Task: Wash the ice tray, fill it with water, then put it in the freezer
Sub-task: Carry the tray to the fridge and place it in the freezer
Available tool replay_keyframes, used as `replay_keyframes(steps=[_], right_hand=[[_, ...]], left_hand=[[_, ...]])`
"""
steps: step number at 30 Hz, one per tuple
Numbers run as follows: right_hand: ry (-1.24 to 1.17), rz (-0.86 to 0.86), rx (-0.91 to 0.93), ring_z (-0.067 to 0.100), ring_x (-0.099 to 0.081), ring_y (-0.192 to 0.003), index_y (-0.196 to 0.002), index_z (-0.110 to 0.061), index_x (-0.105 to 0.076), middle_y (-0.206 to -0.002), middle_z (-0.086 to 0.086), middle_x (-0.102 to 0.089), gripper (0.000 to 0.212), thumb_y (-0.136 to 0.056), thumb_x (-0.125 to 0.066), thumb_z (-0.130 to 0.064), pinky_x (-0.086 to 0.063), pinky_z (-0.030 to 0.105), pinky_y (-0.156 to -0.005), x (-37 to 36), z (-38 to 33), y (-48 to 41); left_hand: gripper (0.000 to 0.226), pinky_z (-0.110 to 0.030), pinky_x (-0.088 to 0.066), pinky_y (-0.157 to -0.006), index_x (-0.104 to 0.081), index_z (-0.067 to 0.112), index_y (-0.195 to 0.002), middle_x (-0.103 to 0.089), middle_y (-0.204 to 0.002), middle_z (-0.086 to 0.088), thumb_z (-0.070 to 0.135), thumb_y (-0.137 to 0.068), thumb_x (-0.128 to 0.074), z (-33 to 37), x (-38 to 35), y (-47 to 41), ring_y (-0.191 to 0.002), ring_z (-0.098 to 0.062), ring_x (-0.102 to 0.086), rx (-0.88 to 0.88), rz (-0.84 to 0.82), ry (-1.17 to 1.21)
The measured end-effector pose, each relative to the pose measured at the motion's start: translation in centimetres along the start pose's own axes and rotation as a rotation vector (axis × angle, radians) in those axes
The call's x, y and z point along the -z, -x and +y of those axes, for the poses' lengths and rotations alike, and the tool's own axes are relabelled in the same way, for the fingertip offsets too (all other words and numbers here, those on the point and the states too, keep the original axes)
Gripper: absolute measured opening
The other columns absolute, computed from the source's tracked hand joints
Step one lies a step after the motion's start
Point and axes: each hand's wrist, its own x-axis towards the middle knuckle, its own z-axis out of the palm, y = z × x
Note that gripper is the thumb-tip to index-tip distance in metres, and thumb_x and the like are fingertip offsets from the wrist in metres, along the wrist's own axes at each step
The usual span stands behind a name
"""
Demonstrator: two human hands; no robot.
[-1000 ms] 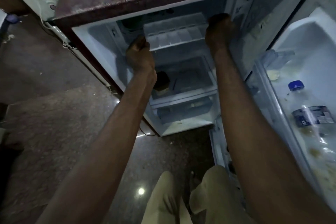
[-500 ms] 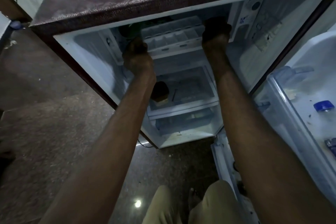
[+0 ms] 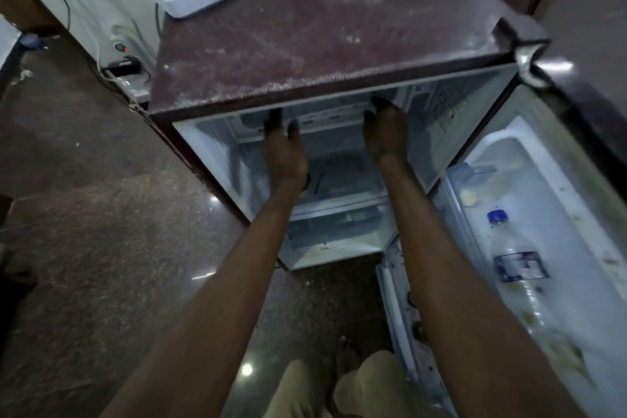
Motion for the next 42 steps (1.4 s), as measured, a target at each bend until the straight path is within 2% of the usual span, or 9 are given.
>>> replay_keyframes(steps=[4, 7, 12, 17, 21, 24, 28, 33, 42], right_hand=[[0.19, -0.161, 0.048, 0.042, -0.067, -0.107, -0.127, 0.006, -0.065, -0.122, 0.029, -0.069, 0.036, -0.094, -0.052, 0.003, -0.055, 0.04, -0.091, 5.8, -4.2, 5.7], [0.278, -0.342, 0.16, 0.044, -0.07, -0.097, -0.111, 0.005, -0.07, -0.109, 0.029, -0.071, 0.027, -0.088, -0.056, 0.0, -0.055, 0.042, -0.084, 9.9, -6.2, 8.1], [0.349, -0.405, 0.284, 0.04, -0.059, -0.128, -0.133, 0.005, -0.064, -0.138, 0.024, -0.063, 0.037, -0.097, -0.056, 0.0, -0.042, 0.041, -0.108, 19.9, -9.5, 10.9], [0.499, -0.433, 0.33, 0.037, -0.062, -0.124, -0.13, -0.007, -0.067, -0.136, 0.018, -0.064, 0.038, -0.093, -0.059, -0.003, -0.051, 0.05, -0.103, 27.6, -6.8, 13.5], [0.615, -0.537, 0.571, 0.048, -0.06, -0.121, -0.123, 0.008, -0.066, -0.129, 0.028, -0.064, 0.035, -0.089, -0.071, 0.0, -0.051, 0.06, -0.098, 31.4, -4.5, 14.1], [0.67, -0.534, 0.7, 0.046, -0.044, -0.142, -0.136, 0.004, -0.06, -0.149, 0.023, -0.053, 0.044, -0.098, -0.068, -0.016, -0.038, 0.061, -0.11, 33.5, -2.2, 14.2], [0.598, -0.625, 0.651, 0.03, -0.023, -0.156, -0.151, -0.008, -0.049, -0.162, 0.01, -0.04, 0.054, -0.107, -0.049, -0.039, -0.017, 0.05, -0.125, 36.0, 0.9, 15.0], [0.487, -0.662, 0.687, 0.03, -0.028, -0.154, -0.137, -0.012, -0.065, -0.151, 0.005, -0.056, 0.07, -0.098, -0.025, -0.055, -0.016, 0.054, -0.124, 37.0, 3.0, 16.6], [0.307, -0.53, 0.579, 0.024, -0.038, -0.15, -0.123, -0.017, -0.073, -0.141, 0.012, -0.064, 0.047, -0.096, -0.044, -0.042, -0.017, 0.048, -0.125, 34.8, 3.1, 17.1]], left_hand=[[0.046, -0.041, -0.046, -0.109, -0.05, 0.012, -0.149, -0.052, -0.152, -0.013, 0.028, -0.106, -0.05, 3.6, 3.2, 8.8, -0.135, -0.024, -0.051, -0.138, -0.145, -0.108], [0.049, -0.037, -0.03, -0.123, -0.044, 0.007, -0.153, -0.04, -0.161, -0.012, 0.024, -0.108, -0.049, 7.1, 5.2, 14.3, -0.153, -0.027, -0.03, -0.133, -0.228, -0.081], [0.057, -0.039, -0.027, -0.123, -0.03, 0.009, -0.16, -0.018, -0.171, -0.004, 0.028, -0.109, -0.047, 12.4, 5.8, 21.7, -0.16, -0.019, -0.002, -0.147, -0.272, 0.049], [0.062, -0.038, -0.016, -0.129, -0.025, 0.007, -0.161, -0.012, -0.172, -0.004, 0.032, -0.108, -0.048, 17.0, 5.1, 28.3, -0.159, -0.017, 0.003, -0.223, -0.338, 0.132], [0.069, -0.044, -0.018, -0.128, -0.017, 0.006, -0.162, -0.007, -0.172, -0.005, 0.036, -0.108, -0.047, 19.4, 4.3, 32.2, -0.159, -0.018, 0.006, -0.219, -0.317, 0.106], [0.075, -0.049, -0.02, -0.127, -0.012, 0.005, -0.163, -0.003, -0.173, -0.008, 0.043, -0.106, -0.044, 21.1, 3.9, 34.7, -0.159, -0.019, 0.008, -0.188, -0.284, 0.062], [0.082, -0.047, -0.015, -0.128, -0.009, 0.006, -0.163, 0.005, -0.173, -0.005, 0.053, -0.103, -0.037, 24.8, 3.3, 38.6, -0.158, -0.019, 0.013, -0.093, -0.254, 0.017], [0.086, -0.042, -0.006, -0.13, -0.005, 0.003, -0.162, 0.006, -0.172, -0.008, 0.047, -0.101, -0.048, 28.9, 2.3, 43.7, -0.158, -0.02, 0.017, -0.039, -0.29, -0.047], [0.118, -0.044, 0.005, -0.128, -0.002, -0.003, -0.161, 0.017, -0.168, -0.02, 0.072, -0.088, -0.058, 29.5, 3.7, 48.5, -0.156, -0.032, 0.021, 0.038, -0.349, -0.431]])
